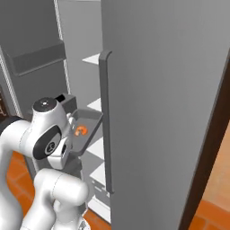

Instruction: Take the meat container that has the shrimp and place it on the second highest rack of the freezer. Then take the vegetable container that has the carrot and corn and place it on the highest rack of the freezer.

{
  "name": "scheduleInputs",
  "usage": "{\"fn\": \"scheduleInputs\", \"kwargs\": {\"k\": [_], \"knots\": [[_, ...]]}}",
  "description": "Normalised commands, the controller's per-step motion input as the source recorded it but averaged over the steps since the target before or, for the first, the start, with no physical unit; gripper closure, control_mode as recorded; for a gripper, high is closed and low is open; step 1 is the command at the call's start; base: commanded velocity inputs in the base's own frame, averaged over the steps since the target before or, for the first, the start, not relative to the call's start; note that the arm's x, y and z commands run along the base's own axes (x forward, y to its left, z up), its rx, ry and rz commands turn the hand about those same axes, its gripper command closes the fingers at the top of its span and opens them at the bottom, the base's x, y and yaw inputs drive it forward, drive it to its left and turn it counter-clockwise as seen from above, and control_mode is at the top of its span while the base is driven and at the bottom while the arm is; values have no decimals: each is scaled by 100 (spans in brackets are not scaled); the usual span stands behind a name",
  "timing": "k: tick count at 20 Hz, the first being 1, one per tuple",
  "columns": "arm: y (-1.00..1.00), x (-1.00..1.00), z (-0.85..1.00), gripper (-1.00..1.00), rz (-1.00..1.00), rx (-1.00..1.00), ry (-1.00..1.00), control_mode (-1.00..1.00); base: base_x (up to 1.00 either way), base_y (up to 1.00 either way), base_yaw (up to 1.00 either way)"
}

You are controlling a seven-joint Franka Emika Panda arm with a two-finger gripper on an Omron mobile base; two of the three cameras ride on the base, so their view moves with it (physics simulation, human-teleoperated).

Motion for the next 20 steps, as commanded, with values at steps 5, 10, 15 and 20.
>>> {"fn": "scheduleInputs", "kwargs": {"k": [5,10,15,20], "knots": [[0,0,0,100,0,0,0,100,30,16,12],[0,0,0,100,0,0,0,100,-29,2,12],[0,0,0,100,0,0,0,100,-16,0,20],[0,0,0,100,0,0,0,100,-1,0,26]]}}
